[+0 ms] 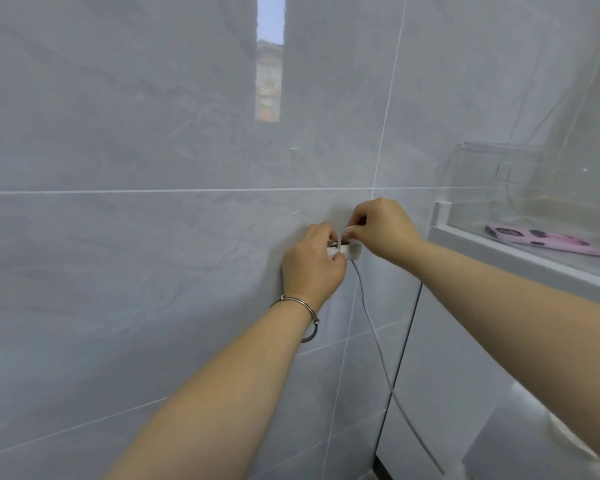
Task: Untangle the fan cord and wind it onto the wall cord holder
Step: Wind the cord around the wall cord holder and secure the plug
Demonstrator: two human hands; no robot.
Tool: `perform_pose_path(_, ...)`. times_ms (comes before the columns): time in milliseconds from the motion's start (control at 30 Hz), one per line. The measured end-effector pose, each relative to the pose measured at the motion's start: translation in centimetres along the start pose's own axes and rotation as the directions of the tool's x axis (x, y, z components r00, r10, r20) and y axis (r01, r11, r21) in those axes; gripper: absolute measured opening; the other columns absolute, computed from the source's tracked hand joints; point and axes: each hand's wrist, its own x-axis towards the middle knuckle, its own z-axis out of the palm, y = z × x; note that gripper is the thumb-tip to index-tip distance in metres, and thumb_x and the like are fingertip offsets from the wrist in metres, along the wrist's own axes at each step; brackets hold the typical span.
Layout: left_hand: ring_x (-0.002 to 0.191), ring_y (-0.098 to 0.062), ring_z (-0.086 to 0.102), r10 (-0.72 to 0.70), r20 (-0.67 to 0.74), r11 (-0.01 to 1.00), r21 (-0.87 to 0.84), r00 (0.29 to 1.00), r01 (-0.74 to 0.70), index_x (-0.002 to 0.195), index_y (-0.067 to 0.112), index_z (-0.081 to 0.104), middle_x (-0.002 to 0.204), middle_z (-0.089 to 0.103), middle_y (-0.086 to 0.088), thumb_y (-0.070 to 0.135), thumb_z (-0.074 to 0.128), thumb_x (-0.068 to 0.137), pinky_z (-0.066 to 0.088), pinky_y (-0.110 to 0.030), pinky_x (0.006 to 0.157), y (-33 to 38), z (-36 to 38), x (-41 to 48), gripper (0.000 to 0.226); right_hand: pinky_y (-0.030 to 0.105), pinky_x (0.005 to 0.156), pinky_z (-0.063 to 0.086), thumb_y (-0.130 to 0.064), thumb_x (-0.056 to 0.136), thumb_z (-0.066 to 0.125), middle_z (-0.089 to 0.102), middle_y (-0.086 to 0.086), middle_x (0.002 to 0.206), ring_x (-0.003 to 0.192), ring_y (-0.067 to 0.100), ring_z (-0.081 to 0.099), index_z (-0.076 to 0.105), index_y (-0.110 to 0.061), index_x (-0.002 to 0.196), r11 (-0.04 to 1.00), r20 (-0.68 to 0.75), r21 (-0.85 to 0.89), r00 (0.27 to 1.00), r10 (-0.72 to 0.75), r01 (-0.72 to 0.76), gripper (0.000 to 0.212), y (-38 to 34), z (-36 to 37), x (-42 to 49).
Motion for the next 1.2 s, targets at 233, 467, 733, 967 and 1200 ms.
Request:
perform_pose_path(233,0.042,-0.027,0.050,0.405,0.074,0.866,0.287,0.911,-0.409,0.090,0.020,0.070,0.071,0.054,-0.005,0.024,0.048,0.075,0.037,-0.024,0.032,-2.3,0.1,0.6,0.026,0.027,0.062,0.042,-0.032,0.071,0.078,0.057,-0.001,0.069,0.073,0.020,0.056,0.066,-0.010,0.070,0.989,0.090,-0.139,0.994,0.060,-0.047,0.025,1.2,-1.9,0.8)
perform_pose_path(467,0.031,-0.025,0.046,0.563,0.277,0.634,0.460,0.779,-0.622,0.086,0.022,0.072,0.070,0.059,-0.003,0.030,0.047,0.078,0.026,-0.017,0.032,-2.6,-1.6,1.7,0.028,0.028,0.063,0.040,-0.029,0.070,0.077,0.060,0.002,0.075,0.078,0.023,0.058,0.064,-0.013,0.074,0.990,-0.062,-0.123,0.996,0.068,-0.075,0.021,-0.4,-1.4,0.8)
perform_pose_path(733,0.069,-0.024,0.047,0.645,0.293,0.448,0.604,0.706,-0.659,0.077,0.024,0.069,0.071,0.054,-0.002,0.034,0.074,0.066,0.023,-0.031,0.058,-2.1,-1.8,2.6,0.016,0.031,0.070,0.043,-0.030,0.077,0.073,0.058,0.004,0.093,0.084,0.021,0.055,0.063,-0.009,0.091,0.999,-0.140,-0.040,0.990,0.014,-0.019,0.027,0.3,-1.2,0.8)
perform_pose_path(967,0.093,-0.026,0.040,0.576,0.333,0.500,0.579,0.747,-0.644,0.091,0.028,0.071,0.102,0.061,-0.007,0.039,0.044,0.074,0.028,-0.036,0.073,-1.9,-2.4,2.7,0.034,0.039,0.058,0.045,-0.021,0.090,0.037,0.059,0.014,0.065,0.060,0.031,0.054,0.053,-0.004,0.070,0.868,-0.175,0.328,0.879,0.444,-0.373,0.030,1.3,-1.2,-0.5)
perform_pose_path(1200,0.097,-0.028,0.051,0.524,0.423,0.444,0.605,0.739,-0.661,0.101,0.030,0.068,0.110,0.060,-0.008,0.041,0.048,0.070,0.027,-0.036,0.076,-1.6,-3.4,2.7,0.038,0.030,0.052,0.047,-0.014,0.094,0.023,0.052,0.015,0.067,0.056,0.025,0.050,0.046,-0.003,0.074,0.144,0.446,0.725,0.618,0.647,-0.674,0.032,-0.2,-0.5,-3.0)
